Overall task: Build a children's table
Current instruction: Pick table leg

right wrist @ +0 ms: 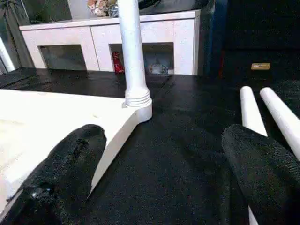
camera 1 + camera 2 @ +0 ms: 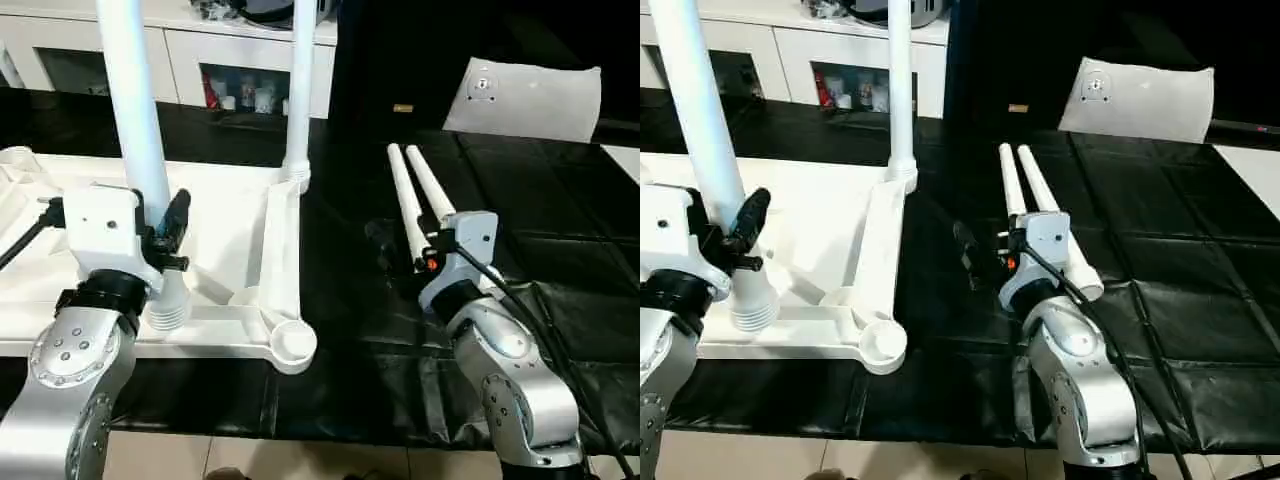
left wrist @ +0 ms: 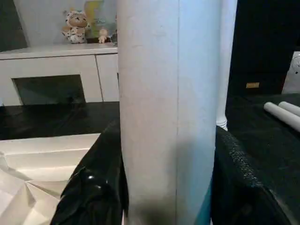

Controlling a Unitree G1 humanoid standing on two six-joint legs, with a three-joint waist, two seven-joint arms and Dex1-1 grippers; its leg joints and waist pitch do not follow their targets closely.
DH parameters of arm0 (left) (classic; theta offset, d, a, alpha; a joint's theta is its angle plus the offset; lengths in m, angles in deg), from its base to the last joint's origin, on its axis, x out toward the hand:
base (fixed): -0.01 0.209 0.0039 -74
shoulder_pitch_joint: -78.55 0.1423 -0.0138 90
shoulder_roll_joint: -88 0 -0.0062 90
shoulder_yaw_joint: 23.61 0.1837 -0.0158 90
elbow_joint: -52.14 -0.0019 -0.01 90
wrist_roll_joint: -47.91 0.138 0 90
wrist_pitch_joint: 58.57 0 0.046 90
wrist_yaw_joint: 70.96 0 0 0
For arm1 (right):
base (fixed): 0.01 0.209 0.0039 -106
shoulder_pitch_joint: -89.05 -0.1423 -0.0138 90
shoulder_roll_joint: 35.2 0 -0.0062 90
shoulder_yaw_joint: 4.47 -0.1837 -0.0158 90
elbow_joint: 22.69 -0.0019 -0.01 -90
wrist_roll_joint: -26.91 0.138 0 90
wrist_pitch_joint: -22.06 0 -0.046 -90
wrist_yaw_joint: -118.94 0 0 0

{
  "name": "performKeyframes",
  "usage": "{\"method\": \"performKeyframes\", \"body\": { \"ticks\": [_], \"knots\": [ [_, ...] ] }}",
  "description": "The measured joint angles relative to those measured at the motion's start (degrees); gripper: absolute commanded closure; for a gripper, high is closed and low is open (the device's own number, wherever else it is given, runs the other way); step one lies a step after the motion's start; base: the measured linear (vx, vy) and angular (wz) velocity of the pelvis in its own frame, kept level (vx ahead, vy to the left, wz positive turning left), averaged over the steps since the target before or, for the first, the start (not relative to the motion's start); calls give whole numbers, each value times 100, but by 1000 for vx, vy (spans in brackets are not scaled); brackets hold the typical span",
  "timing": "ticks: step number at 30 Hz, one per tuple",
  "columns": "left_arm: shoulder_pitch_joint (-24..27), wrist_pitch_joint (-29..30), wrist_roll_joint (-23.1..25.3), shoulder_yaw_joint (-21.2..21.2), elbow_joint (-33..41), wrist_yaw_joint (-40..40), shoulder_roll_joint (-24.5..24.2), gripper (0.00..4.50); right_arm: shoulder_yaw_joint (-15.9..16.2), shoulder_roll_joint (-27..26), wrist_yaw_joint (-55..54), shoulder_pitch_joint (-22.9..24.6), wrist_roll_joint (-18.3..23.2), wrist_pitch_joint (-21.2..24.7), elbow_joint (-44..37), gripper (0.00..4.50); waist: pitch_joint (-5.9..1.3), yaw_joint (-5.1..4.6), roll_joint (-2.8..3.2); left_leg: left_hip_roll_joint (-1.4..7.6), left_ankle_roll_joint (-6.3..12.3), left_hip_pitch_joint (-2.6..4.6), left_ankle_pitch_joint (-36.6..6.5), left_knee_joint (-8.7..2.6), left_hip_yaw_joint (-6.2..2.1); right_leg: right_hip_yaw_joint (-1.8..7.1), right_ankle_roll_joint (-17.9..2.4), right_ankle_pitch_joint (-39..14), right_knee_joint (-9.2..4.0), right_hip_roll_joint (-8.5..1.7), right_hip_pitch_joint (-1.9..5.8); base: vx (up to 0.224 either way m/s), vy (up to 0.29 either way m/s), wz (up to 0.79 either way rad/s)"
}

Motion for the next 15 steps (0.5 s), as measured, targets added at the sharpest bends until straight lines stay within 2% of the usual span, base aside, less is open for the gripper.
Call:
{"method": "performKeyframes", "body": {
  "ticks": [15],
  "knots": [
    [0, 0, 0, 0, 0, 0, 0, 264, 0, 0, 0, 0, 0, 0, 0, 13, 0, 2, 0, 0, 0, 0, 0, 2, 0, 0, 0, 1, 1, 0, 0, 0, 0, 0]
  ]
}}
